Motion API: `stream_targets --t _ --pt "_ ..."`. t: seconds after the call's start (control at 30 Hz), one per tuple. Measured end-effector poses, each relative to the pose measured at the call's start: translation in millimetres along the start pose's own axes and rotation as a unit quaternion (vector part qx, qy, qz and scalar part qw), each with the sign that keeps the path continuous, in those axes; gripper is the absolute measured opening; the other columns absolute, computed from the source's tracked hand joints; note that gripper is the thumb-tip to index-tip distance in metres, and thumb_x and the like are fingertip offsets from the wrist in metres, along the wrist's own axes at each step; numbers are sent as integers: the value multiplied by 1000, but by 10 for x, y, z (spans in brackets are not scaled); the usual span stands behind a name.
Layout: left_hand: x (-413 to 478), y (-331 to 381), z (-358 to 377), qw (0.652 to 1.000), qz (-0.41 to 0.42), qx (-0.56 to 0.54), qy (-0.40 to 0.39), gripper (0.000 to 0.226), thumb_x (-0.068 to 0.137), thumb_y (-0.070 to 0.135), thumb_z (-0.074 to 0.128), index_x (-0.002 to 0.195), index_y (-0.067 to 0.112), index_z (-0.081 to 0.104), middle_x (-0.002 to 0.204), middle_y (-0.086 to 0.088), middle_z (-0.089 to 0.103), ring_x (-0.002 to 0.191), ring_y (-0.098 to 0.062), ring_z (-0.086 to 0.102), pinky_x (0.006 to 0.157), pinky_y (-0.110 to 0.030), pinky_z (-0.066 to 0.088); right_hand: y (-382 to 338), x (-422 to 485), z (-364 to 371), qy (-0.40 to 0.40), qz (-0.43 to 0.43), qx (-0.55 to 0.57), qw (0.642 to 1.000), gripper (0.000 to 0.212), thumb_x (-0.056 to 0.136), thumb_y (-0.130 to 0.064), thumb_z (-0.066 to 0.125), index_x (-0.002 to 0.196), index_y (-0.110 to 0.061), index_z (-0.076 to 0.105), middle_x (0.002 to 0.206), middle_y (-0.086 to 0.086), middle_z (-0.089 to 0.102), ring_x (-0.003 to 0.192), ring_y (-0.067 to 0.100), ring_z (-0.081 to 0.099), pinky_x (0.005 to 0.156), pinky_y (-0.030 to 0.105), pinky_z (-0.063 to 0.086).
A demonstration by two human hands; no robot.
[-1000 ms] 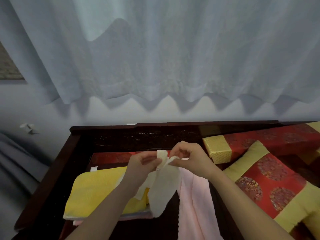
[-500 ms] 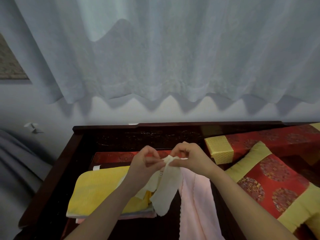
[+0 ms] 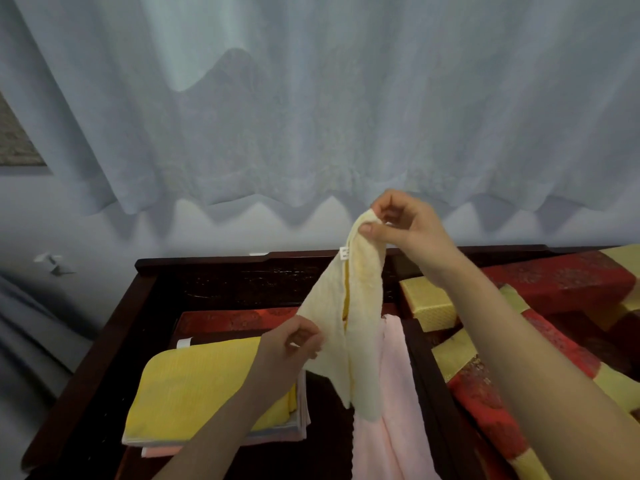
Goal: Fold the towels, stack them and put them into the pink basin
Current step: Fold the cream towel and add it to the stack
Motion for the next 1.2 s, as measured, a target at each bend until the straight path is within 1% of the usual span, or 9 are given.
stream_targets --t 0.17,0.27,0.4,0.5,0.6,0.73,0.87,1.0,1.2 --pt "-8 180 244 997 -10 -74 23 20 83 14 69 99 23 63 100 4 70 97 -8 67 76 -23 56 -260 24 49 -59 -11 39 997 18 74 -8 70 74 -15 53 70 -2 58 67 14 54 59 19 42" --pt "37 287 286 991 7 -129 46 36 74 25 75 97 29 48 112 5 64 108 -11 63 86 -36 56 -299 -39 89 -88 -4 86 992 18 75 -3 66 73 -14 52 67 -6 59 62 9 56 56 17 44" --pt "-12 499 287 988 96 -104 62 41 73 25 74 95 42 45 107 4 62 98 -19 66 77 -35 58 -247 -109 7 -74 24 126 989 20 74 -2 68 74 -13 52 66 -4 60 60 10 57 54 19 46" --pt "-79 577 210 979 187 -29 81 31 80 2 66 95 25 52 102 -4 57 76 -14 62 60 -23 53 -191 -154 -116 -54 46 157 985 24 72 -3 72 75 -14 51 66 -3 60 60 11 58 53 20 47" --pt "-115 583 208 965 245 57 69 28 80 -11 54 80 17 56 107 0 50 82 -9 55 62 -18 45 -177 -209 -172 -56 52 163 984 23 73 1 69 75 -13 50 64 -5 59 58 9 56 52 19 46" --pt "-76 490 287 986 164 -3 -14 52 76 -14 50 103 29 60 110 5 49 88 -8 52 68 -16 40 -170 -274 -93 -87 55 153 983 21 73 1 68 73 -13 52 63 -6 58 57 8 55 52 17 45" --pt "-123 295 468 978 72 -5 -195 51 80 14 68 125 32 50 123 10 46 112 -11 49 91 -31 46 -180 -277 -79 -94 52 135 985 14 72 -2 62 74 -12 52 66 -6 56 61 8 55 57 18 46" --pt "-132 262 545 978 30 18 -205 63 71 42 78 127 38 51 123 16 46 120 -5 44 104 -36 41 -175 -289 -91 -98 52 138 984 14 72 -2 62 74 -12 52 65 -7 58 60 8 56 56 18 47" --pt "-93 333 651 928 -8 48 -368 72 72 36 78 133 50 41 137 26 36 130 -2 35 109 -31 38 -137 -319 -119 -124 72 165 976 20 67 -5 72 75 -11 54 68 0 58 62 12 57 59 22 48"
Point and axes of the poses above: each hand's wrist, its own x-axis towards the middle knuckle, its own z-axis out of the palm, y = z × x, the point moved 6 cm from there along x, towards the middle knuckle
